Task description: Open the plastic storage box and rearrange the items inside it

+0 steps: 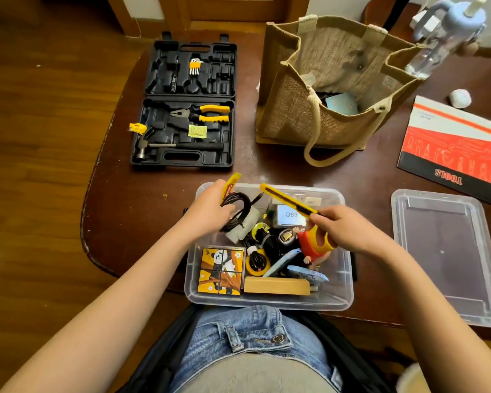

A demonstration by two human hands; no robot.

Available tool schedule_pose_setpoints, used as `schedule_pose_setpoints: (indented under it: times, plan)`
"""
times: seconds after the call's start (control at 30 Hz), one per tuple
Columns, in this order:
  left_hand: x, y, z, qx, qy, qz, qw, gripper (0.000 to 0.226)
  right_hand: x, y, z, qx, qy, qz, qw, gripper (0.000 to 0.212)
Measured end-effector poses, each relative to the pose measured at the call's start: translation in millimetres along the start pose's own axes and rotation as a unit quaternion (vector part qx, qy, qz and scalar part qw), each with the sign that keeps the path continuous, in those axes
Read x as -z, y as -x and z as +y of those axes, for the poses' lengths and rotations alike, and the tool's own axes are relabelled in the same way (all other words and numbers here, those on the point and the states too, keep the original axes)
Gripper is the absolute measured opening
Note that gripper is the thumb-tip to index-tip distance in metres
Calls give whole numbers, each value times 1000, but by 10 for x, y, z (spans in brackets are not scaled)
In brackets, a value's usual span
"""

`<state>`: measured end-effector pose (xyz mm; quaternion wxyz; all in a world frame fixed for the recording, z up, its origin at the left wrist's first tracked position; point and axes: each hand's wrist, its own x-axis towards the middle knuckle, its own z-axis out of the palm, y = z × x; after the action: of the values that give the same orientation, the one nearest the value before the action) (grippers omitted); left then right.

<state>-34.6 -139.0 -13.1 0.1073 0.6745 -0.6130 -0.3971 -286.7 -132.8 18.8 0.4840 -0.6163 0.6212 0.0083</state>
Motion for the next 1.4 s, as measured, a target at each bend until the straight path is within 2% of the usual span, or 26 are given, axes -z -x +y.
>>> schedule_pose_setpoints:
  times: [0.07,0.13,0.2,0.3,0.37,0.43,0.5,0.6,0.67,0.73,0.83,0.9,1.0,1.1,1.17,1.27,1.33,1.4]
  plan:
    - [-21,62,57,20,131,-11,991,19,-3,82,83,-21,-1,-65,998,33]
    - [-71,126,100,35,247,-56,967,23,-87,140,127,-21,44,-140,989,31]
    - [-130,165,120,38,286,-95,953,27,-206,169,153,-20,86,-189,978,28]
    - [-225,189,149,32,320,-177,930,24,-271,179,189,-34,114,-186,975,35]
    - [-286,199,170,35,318,-251,913,22,-206,172,207,-42,142,-120,982,38]
    - [-363,194,174,21,258,-292,921,18,-130,157,236,-41,163,-31,985,35]
    - [-426,168,180,-16,161,-282,946,15,-82,135,267,-45,153,35,987,28]
    - [-493,121,166,-81,-12,-233,969,13,-63,108,296,-47,128,60,989,19]
    - [-530,88,113,-88,-99,-208,969,16,-78,101,301,-38,122,67,990,16]
    - [-591,63,52,-90,-162,-190,964,30,-103,112,278,-18,112,60,992,11]
    - [-699,34,-12,-81,-215,-190,954,46,-180,141,208,30,129,-4,991,8]
    - [-772,11,-18,-57,-222,-221,948,52,-301,135,176,69,210,-28,975,21]
    - [-855,-30,3,-34,-232,-253,939,43,-501,62,161,108,304,1,946,23]
    - [-869,-69,20,-25,-232,-252,939,44,-513,19,169,145,334,26,931,20]
    - [-842,-86,22,-21,-207,-248,946,49,-445,50,180,168,279,25,945,17]
    - [-784,-98,-5,-21,-141,-221,965,45,-307,146,163,151,44,51,986,8]
    - [-743,-104,-28,-19,-102,-210,972,36,-193,170,131,151,-94,92,980,2]
    - [-729,-112,-61,-19,-88,-194,977,18,-96,148,97,166,-146,147,964,11]
